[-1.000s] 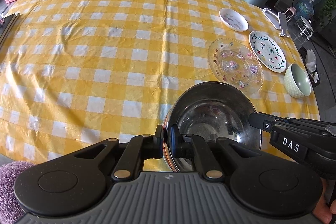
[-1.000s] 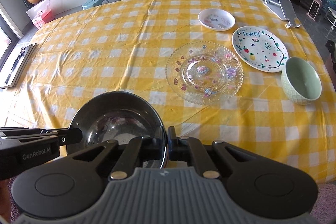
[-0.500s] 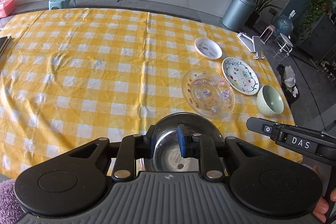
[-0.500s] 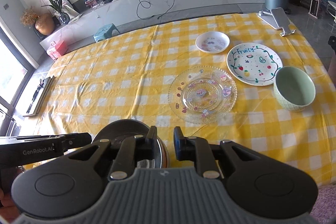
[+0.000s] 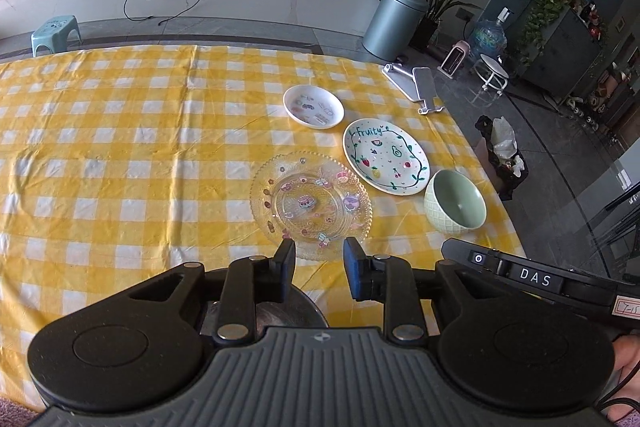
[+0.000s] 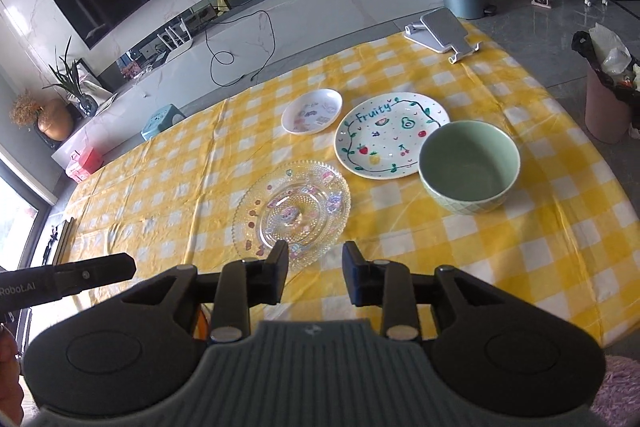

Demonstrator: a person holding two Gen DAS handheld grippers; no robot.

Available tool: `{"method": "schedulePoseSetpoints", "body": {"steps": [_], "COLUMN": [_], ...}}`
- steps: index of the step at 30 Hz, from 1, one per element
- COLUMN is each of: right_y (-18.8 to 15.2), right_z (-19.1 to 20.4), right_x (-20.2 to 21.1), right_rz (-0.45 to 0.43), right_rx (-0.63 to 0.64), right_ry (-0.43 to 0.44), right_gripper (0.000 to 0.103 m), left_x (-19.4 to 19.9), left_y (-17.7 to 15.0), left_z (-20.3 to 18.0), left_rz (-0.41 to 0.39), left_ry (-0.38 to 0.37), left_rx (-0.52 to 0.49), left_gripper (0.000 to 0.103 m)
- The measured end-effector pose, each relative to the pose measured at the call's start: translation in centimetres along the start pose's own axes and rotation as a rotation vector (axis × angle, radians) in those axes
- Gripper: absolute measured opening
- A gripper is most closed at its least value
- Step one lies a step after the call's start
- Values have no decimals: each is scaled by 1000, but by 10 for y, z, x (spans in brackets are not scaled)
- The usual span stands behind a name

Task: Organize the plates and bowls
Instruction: 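Move both tools to the pale green bowl and close on its rim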

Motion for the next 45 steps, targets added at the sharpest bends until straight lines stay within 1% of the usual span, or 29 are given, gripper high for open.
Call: {"method": "schedulePoseSetpoints", "body": {"steps": [4, 6, 8, 15, 18, 19, 22, 25, 26, 27, 30, 33, 35, 37, 40, 41, 44, 45], "right_y": [-4, -5, -5, 2, 6, 8, 15, 28, 33, 35, 43, 48, 50, 50, 48, 48, 46, 46], "right_z": [-18, -23, -28, -37, -38, -38, -39, -43, -46, -49, -67, -90, -107, -120, -134, -137, -144, -147], "right_x": [-18, -29, -41, -79, -88, -88, -80, -63, -54, -50, -36, -27, -25, -25, -28, -30, -37, -40], "right_rz": [19, 25, 27, 47, 48, 42, -7, -107, -155, -183, -257, -298, -310, -307, -282, -275, -246, -235], "right_rx": [-47, -70, -84, -120, -111, -105, -82, -54, -47, -45, -66, -95, -106, -122, -165, -171, -190, -196], "right_ry": [35, 54, 60, 76, 89, 94, 89, 55, 32, 14, -87, -189, -258, -300, -313, -317, -330, -332], "right_gripper": [31, 31, 31, 31, 31, 31, 31, 31, 31, 31, 31, 31, 31, 32, 36, 38, 39, 42], "left_x": [-24, -34, -42, -76, -90, -95, -103, -110, -111, -114, -121, -128, -135, -144, -159, -165, -178, -182], "left_y": [8, 11, 15, 30, 38, 41, 46, 48, 48, 50, 51, 52, 50, 48, 44, 42, 38, 36], "left_z": [-1, 3, 9, 21, 20, 17, 2, -20, -26, -36, -64, -92, -108, -121, -134, -138, -140, -139], "left_rz": [42, 62, 84, 129, 141, 144, 145, 134, 130, 126, 105, 81, 71, 75, 88, 91, 102, 105], "left_ry": [22, 35, 49, 97, 88, 74, 33, -17, -30, -47, -90, -119, -130, -140, -150, -143, -121, -116], "left_rx": [-23, -14, 2, 12, 21, 18, 4, -21, -30, -43, -84, -130, -153, -157, -145, -140, -120, -114], "left_gripper": [36, 38, 42, 43, 43, 43, 43, 43, 43, 43, 47, 48, 49, 50, 53, 53, 53, 53]}}
Point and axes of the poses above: each gripper's, at about its wrist camera, not at the fingertips, and x roughly against the way its jaws point, z to its left, y to its top, the point moved 6 cm from there along -x, roughly the way its jaws point, and after that the axes turned 1 degree about -z, right-handed, at the moved point
